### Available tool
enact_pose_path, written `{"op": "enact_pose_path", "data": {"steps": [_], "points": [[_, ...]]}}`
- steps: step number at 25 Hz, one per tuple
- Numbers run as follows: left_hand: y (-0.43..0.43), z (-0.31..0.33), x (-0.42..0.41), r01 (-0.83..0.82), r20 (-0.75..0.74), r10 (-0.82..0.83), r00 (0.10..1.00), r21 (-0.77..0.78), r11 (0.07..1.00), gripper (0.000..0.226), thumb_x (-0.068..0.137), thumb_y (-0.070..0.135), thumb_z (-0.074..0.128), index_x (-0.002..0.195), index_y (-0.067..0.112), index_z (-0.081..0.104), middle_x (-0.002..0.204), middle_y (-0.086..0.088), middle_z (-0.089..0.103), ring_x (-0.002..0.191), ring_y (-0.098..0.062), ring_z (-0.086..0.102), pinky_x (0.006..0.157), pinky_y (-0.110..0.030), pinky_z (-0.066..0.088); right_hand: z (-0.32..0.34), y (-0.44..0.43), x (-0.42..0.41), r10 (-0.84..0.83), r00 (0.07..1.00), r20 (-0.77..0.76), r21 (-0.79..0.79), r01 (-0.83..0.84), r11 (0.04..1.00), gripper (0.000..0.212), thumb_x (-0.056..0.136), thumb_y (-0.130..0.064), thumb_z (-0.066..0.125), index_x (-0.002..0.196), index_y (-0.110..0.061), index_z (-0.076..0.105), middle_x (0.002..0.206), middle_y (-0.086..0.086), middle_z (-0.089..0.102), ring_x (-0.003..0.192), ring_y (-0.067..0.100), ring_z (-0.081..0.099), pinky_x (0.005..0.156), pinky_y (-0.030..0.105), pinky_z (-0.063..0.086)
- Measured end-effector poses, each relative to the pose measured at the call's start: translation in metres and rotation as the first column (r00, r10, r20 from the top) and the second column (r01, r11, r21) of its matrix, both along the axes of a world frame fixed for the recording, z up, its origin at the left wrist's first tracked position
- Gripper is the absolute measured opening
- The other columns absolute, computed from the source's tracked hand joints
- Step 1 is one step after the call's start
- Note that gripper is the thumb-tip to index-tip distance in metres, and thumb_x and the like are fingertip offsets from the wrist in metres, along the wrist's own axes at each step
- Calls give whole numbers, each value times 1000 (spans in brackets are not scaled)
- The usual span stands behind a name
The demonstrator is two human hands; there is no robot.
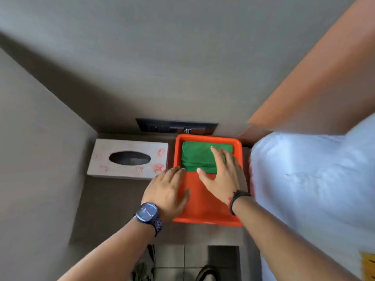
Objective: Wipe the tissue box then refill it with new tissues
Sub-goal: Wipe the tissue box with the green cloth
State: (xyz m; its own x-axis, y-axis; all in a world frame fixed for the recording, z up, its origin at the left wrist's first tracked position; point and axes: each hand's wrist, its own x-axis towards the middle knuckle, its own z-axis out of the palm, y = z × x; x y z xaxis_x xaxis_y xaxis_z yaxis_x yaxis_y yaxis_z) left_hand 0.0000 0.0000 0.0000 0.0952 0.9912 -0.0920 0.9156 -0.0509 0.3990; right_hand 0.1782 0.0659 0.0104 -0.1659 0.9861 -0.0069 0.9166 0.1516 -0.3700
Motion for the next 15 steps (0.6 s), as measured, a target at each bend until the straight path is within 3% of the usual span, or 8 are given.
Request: {"op": "enact_pose_path", "data": {"steps": [5,8,11,15], "points": [[20,-110,13,183,-121,-175,977,58,981,55,86,37,48,131,5,50,142,-15,45,135,-28,38,113,-40,29,-104,56,4,184,954,237,-32,-182,983,70,76,-55,57,137,-23,45,139,15,47,130,35,41,104,49,39],[14,-136,16,195,-178,-175,968,106,975,60,87,37,49,136,5,45,148,-13,37,141,-24,27,115,-39,18,-133,65,9,279,888,366,-81,-268,960,78,73,-64,53,140,-28,38,145,12,42,134,33,35,107,53,31],[15,-140,19,173,-148,-155,977,117,978,59,88,37,46,138,6,43,151,-11,33,142,-22,22,116,-38,16,-143,76,15,302,848,435,-116,-280,953,83,70,-71,52,141,-33,34,144,9,40,127,32,41,95,50,39],[15,-142,19,178,-123,-162,979,131,975,57,89,35,45,138,6,43,151,-10,32,143,-20,20,116,-38,18,-152,75,17,266,829,492,-55,-275,960,76,68,-66,61,133,-27,48,122,19,53,98,39,53,76,48,45]]}}
